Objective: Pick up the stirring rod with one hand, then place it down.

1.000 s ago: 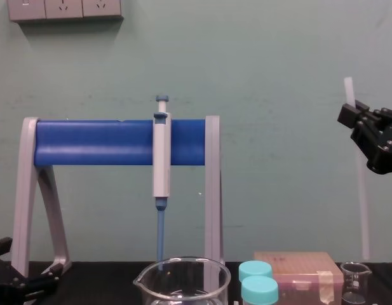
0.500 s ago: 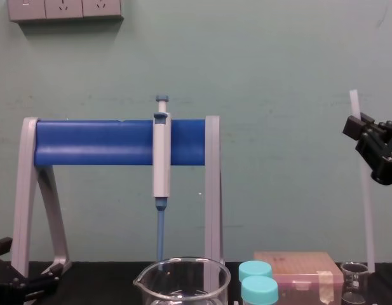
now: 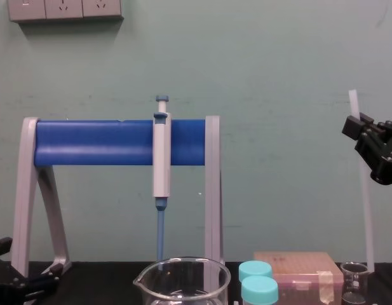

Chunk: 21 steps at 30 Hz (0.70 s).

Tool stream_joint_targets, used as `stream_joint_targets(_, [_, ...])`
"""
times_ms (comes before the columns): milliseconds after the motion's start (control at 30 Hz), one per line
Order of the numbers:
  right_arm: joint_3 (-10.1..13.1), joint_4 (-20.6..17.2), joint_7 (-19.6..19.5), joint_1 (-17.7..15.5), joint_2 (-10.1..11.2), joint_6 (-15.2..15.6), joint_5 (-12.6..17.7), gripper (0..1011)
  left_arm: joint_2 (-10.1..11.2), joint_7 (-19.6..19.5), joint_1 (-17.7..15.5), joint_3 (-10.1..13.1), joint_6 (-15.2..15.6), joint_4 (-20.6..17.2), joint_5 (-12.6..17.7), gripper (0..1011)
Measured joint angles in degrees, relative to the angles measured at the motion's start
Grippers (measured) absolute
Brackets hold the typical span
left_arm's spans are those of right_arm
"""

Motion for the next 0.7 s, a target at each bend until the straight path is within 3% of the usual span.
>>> stream_joint_targets(700, [-0.07,0.0,0.03,0.06,0.05,-0.1,0.04,70,0.0,0.0,0.0,0.0,0.0,0.0,0.0,1000])
